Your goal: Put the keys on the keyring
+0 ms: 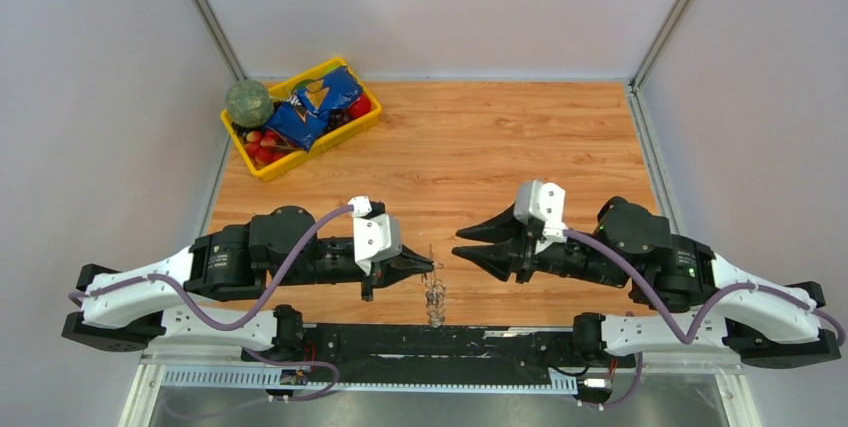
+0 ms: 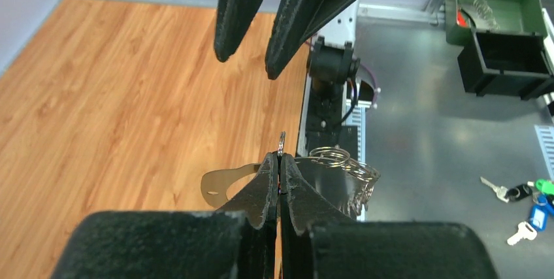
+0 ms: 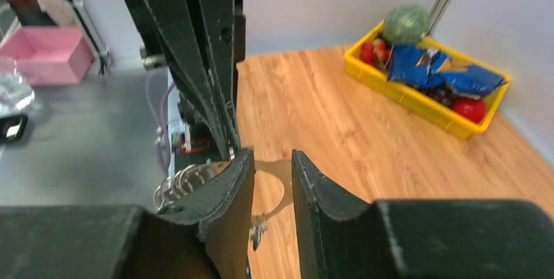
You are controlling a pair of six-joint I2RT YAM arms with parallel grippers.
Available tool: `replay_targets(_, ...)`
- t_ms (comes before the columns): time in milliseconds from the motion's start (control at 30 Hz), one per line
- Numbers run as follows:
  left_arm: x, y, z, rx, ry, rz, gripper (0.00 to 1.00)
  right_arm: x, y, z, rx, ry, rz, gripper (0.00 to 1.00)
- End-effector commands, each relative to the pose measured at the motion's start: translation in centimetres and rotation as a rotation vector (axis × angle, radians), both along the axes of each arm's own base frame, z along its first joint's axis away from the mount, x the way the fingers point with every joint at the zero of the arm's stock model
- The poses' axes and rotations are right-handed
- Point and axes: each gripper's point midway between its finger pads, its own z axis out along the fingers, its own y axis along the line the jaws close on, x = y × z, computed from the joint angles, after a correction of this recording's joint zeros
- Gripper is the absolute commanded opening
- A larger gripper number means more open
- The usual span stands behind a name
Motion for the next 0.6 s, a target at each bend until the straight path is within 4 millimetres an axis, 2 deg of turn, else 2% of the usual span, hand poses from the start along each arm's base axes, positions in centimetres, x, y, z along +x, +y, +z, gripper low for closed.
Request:
replay_targets(0, -0.3, 1.6, -0.8, 0.055, 0.044, 0.013, 0.00, -1.3, -1.1, -2.0, -0.152, 0.016, 0.067, 0.31)
replay_targets(133, -1.0, 1.7, -3.4, 0.161, 0.077, -0.020, 0.00, -2.3, 0.0, -3.9, -0.251, 0.025, 0.139, 0.31)
replay_targets(267, -1.5, 1.8, -4.9, 0.208, 0.099, -0.038, 0.00, -2.9, 1.1, -5.4, -0.319, 0.032, 0.189, 0.31)
replay_targets(567, -2.0, 2.0, -5.2, 0.235, 0.115, -0.061, 0.00, -3.4, 2.8, -6.7, -0.367, 0.041, 0.239, 0.27)
